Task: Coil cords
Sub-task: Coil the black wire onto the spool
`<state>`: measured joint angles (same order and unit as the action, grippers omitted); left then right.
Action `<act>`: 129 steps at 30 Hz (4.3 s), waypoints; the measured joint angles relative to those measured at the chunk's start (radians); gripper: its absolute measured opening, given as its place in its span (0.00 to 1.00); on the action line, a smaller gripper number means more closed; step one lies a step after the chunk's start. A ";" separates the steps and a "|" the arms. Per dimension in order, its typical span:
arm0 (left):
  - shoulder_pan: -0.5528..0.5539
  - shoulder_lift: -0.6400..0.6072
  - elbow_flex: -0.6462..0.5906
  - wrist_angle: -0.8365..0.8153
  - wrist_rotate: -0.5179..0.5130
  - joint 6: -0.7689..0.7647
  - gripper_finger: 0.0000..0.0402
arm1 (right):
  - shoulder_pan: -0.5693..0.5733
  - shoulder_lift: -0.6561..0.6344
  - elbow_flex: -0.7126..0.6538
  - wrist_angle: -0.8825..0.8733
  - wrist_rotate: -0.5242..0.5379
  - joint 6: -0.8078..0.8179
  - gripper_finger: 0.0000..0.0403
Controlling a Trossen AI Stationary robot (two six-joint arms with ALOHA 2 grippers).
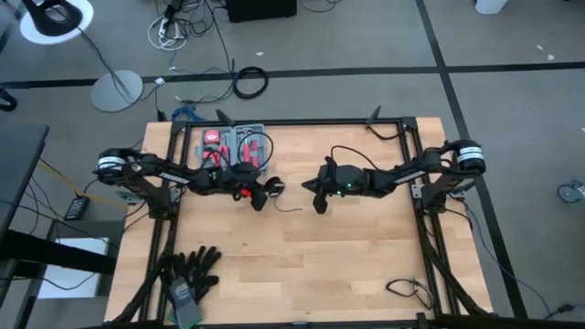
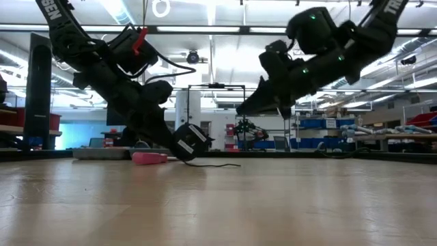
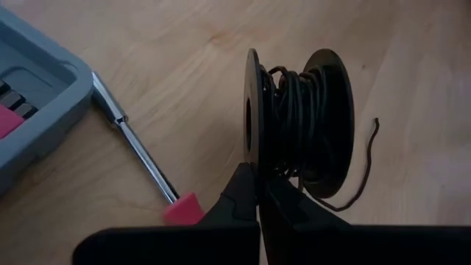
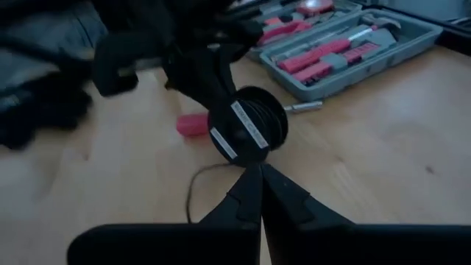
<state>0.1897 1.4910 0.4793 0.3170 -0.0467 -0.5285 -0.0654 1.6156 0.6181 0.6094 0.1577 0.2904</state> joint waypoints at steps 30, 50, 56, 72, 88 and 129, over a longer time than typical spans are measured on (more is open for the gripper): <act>0.000 -0.001 0.000 -0.001 -0.013 0.001 0.00 | 0.082 0.172 0.104 -0.093 0.038 -0.255 0.36; 0.000 0.000 0.000 -0.009 -0.014 0.000 0.00 | 0.105 0.404 0.338 -0.296 -0.024 -0.294 0.12; 0.000 0.000 0.000 -0.002 -0.013 0.000 0.00 | 0.106 0.365 0.334 -0.309 -0.025 -0.308 0.01; 0.000 0.000 0.000 0.005 -0.013 -0.003 0.00 | 0.064 0.251 0.330 -0.192 -0.010 -0.406 0.00; 0.000 0.000 0.000 -0.024 -0.010 0.000 0.00 | 0.090 0.211 0.331 -0.613 -0.023 -0.320 0.08; 0.000 0.000 0.000 -0.015 -0.004 0.000 0.00 | 0.088 0.317 0.464 -0.314 -0.014 -0.509 0.00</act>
<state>0.1894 1.4910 0.4797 0.3021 -0.0507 -0.5282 0.0227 1.9331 1.0823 0.2955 0.1435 -0.2183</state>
